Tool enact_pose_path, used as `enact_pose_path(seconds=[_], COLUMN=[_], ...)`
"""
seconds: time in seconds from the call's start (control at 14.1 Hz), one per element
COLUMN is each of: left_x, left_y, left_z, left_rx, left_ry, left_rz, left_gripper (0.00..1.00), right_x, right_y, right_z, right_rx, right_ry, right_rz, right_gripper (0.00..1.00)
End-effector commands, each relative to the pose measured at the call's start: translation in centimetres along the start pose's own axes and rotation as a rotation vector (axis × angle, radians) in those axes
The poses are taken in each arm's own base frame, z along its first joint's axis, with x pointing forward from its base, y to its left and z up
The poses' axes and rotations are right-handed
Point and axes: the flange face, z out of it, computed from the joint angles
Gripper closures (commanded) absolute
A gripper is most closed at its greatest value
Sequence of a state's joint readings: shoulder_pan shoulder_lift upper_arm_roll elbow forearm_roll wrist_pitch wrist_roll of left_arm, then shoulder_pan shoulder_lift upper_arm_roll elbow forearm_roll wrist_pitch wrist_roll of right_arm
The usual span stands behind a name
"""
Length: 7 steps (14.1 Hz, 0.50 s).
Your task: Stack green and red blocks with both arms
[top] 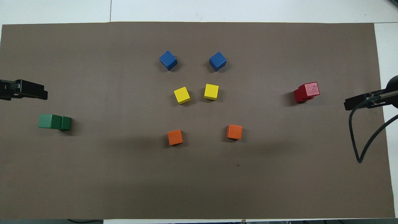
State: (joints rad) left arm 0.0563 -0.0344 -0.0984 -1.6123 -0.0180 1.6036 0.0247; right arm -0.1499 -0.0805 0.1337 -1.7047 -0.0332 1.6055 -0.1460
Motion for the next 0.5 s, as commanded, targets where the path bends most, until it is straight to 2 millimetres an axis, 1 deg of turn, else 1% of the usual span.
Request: enact_pose_path(seconds=[0.0, 0.07, 0.14, 0.35, 0.43], left_x=[-1.5, -1.9, -1.9, -0.7, -0.7], left_y=[0.1, 0.2, 0.2, 0.0, -0.4], left_z=[1.2, 1.7, 1.9, 1.1, 1.1], left_rx=[0.019, 0.02, 0.02, 0.017, 0.019], left_ry=[-0.029, -0.037, -0.035, 0.046, 0.048], left_rz=[-0.008, -0.007, -0.007, -0.013, -0.016], left_gripper=[0.0, 0.0, 0.0, 0.0, 0.0], right_x=[0.0, 0.0, 0.0, 0.0, -0.2], right_y=[0.3, 0.4, 0.5, 0.4, 0.3], right_z=[0.2, 0.1, 0.1, 0.2, 0.1], right_rx=[0.02, 0.02, 0.02, 0.02, 0.019], right_ry=[-0.016, -0.014, -0.013, -0.016, -0.014], right_rz=[0.018, 0.02, 0.024, 0.021, 0.023], right_gripper=[0.0, 0.0, 0.0, 0.0, 0.0])
